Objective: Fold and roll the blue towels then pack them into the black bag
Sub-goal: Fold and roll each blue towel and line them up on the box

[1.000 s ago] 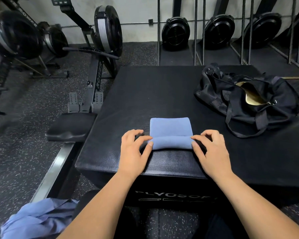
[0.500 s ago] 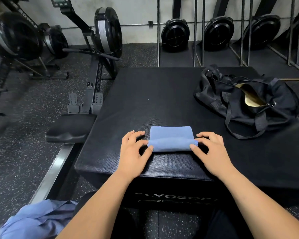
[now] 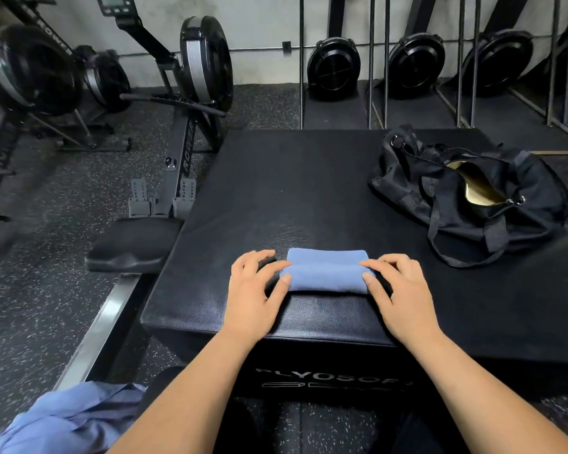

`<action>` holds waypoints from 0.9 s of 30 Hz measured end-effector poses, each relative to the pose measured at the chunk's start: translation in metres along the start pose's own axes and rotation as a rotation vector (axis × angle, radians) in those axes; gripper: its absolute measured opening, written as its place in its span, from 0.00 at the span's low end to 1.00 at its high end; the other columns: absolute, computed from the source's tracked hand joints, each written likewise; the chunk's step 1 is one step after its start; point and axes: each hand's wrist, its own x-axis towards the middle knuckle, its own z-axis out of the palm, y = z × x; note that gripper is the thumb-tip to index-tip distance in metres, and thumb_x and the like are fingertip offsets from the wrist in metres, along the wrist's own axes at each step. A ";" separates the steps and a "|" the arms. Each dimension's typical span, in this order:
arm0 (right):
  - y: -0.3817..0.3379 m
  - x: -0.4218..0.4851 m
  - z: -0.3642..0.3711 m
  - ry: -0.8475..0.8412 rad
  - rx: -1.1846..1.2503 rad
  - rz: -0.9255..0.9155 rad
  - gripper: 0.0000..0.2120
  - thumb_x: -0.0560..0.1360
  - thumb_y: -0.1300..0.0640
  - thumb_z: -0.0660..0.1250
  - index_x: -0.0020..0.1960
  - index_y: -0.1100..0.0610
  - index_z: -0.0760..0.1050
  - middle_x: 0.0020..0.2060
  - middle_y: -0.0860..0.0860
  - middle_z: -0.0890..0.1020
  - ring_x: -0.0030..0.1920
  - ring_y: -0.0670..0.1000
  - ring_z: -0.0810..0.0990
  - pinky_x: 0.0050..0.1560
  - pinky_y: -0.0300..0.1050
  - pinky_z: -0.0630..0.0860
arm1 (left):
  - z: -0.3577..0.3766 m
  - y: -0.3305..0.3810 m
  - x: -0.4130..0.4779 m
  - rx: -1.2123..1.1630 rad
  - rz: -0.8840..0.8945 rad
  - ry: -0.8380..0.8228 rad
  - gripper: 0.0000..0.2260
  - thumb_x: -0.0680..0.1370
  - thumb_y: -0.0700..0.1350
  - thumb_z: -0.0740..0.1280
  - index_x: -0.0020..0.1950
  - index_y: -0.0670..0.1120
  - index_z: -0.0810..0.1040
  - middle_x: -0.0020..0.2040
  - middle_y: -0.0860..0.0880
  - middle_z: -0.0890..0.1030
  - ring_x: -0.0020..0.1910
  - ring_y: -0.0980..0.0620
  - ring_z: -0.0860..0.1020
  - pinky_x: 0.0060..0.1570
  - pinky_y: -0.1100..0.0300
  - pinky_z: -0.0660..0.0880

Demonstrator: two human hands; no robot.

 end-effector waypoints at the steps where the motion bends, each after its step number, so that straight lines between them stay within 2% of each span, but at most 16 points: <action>1: 0.000 0.000 0.000 -0.013 -0.036 -0.019 0.16 0.81 0.42 0.67 0.65 0.46 0.81 0.59 0.43 0.74 0.59 0.51 0.72 0.62 0.54 0.74 | 0.000 0.000 0.000 0.033 0.015 -0.023 0.15 0.81 0.60 0.68 0.67 0.61 0.80 0.72 0.59 0.72 0.76 0.50 0.62 0.76 0.50 0.64; 3: -0.001 -0.001 0.000 -0.060 -0.110 -0.043 0.21 0.79 0.39 0.70 0.67 0.47 0.79 0.62 0.44 0.74 0.64 0.52 0.71 0.63 0.50 0.71 | 0.001 -0.003 0.001 0.100 0.051 -0.079 0.21 0.78 0.62 0.69 0.70 0.59 0.78 0.73 0.59 0.71 0.76 0.49 0.62 0.77 0.50 0.63; 5: -0.001 0.001 0.001 -0.086 -0.150 -0.037 0.23 0.77 0.38 0.71 0.67 0.47 0.78 0.63 0.43 0.73 0.65 0.52 0.70 0.63 0.48 0.68 | 0.002 -0.007 0.002 0.102 0.044 -0.102 0.21 0.78 0.63 0.68 0.70 0.58 0.79 0.74 0.59 0.70 0.77 0.49 0.60 0.77 0.48 0.63; 9: 0.005 0.004 0.002 -0.074 -0.080 0.005 0.22 0.79 0.33 0.64 0.61 0.48 0.81 0.59 0.41 0.74 0.63 0.50 0.69 0.63 0.52 0.71 | 0.004 -0.012 0.003 0.026 -0.009 -0.097 0.20 0.80 0.66 0.63 0.58 0.54 0.84 0.73 0.59 0.73 0.79 0.51 0.59 0.77 0.46 0.62; 13: 0.005 0.006 0.003 -0.082 -0.003 0.067 0.23 0.77 0.31 0.61 0.55 0.46 0.83 0.55 0.37 0.76 0.60 0.47 0.70 0.62 0.54 0.71 | 0.005 -0.011 0.004 -0.037 -0.090 -0.084 0.18 0.78 0.67 0.63 0.49 0.56 0.85 0.70 0.61 0.75 0.78 0.54 0.59 0.77 0.49 0.61; 15: 0.003 0.008 0.000 -0.103 0.037 0.098 0.21 0.76 0.30 0.62 0.58 0.42 0.82 0.55 0.36 0.76 0.59 0.46 0.71 0.62 0.54 0.71 | 0.005 -0.008 0.005 -0.027 -0.125 -0.088 0.19 0.78 0.68 0.63 0.50 0.56 0.84 0.70 0.60 0.75 0.78 0.55 0.59 0.77 0.51 0.60; 17: -0.002 0.010 -0.004 -0.106 0.106 0.104 0.16 0.76 0.35 0.69 0.62 0.38 0.80 0.57 0.36 0.77 0.59 0.45 0.73 0.64 0.53 0.72 | 0.004 -0.006 0.007 -0.009 -0.116 -0.068 0.17 0.78 0.67 0.65 0.57 0.58 0.83 0.70 0.58 0.75 0.77 0.54 0.60 0.76 0.50 0.62; 20: -0.011 0.017 -0.008 -0.072 0.147 0.053 0.09 0.77 0.45 0.74 0.57 0.38 0.82 0.55 0.36 0.78 0.58 0.46 0.73 0.62 0.50 0.73 | 0.001 -0.003 0.009 -0.038 -0.042 -0.041 0.17 0.78 0.61 0.68 0.67 0.63 0.78 0.70 0.58 0.74 0.75 0.54 0.63 0.75 0.50 0.64; 23: -0.018 0.029 -0.005 -0.081 0.018 -0.045 0.06 0.80 0.45 0.71 0.55 0.41 0.85 0.51 0.36 0.80 0.55 0.47 0.73 0.58 0.53 0.75 | -0.002 -0.003 0.008 -0.058 -0.046 -0.054 0.13 0.80 0.57 0.71 0.65 0.64 0.81 0.69 0.60 0.73 0.74 0.56 0.63 0.75 0.53 0.62; 25: -0.017 0.035 -0.007 -0.107 -0.072 -0.092 0.10 0.82 0.42 0.65 0.56 0.40 0.85 0.52 0.36 0.81 0.56 0.48 0.74 0.57 0.55 0.76 | -0.001 -0.004 0.010 0.019 -0.077 -0.052 0.12 0.81 0.58 0.69 0.64 0.63 0.82 0.67 0.59 0.74 0.72 0.54 0.63 0.75 0.52 0.63; 27: -0.013 0.037 -0.013 -0.210 -0.108 -0.116 0.16 0.83 0.37 0.60 0.61 0.39 0.82 0.57 0.35 0.81 0.60 0.47 0.73 0.60 0.53 0.75 | -0.001 0.000 0.017 0.091 -0.116 -0.067 0.13 0.82 0.60 0.66 0.64 0.61 0.83 0.66 0.57 0.75 0.71 0.52 0.64 0.73 0.51 0.65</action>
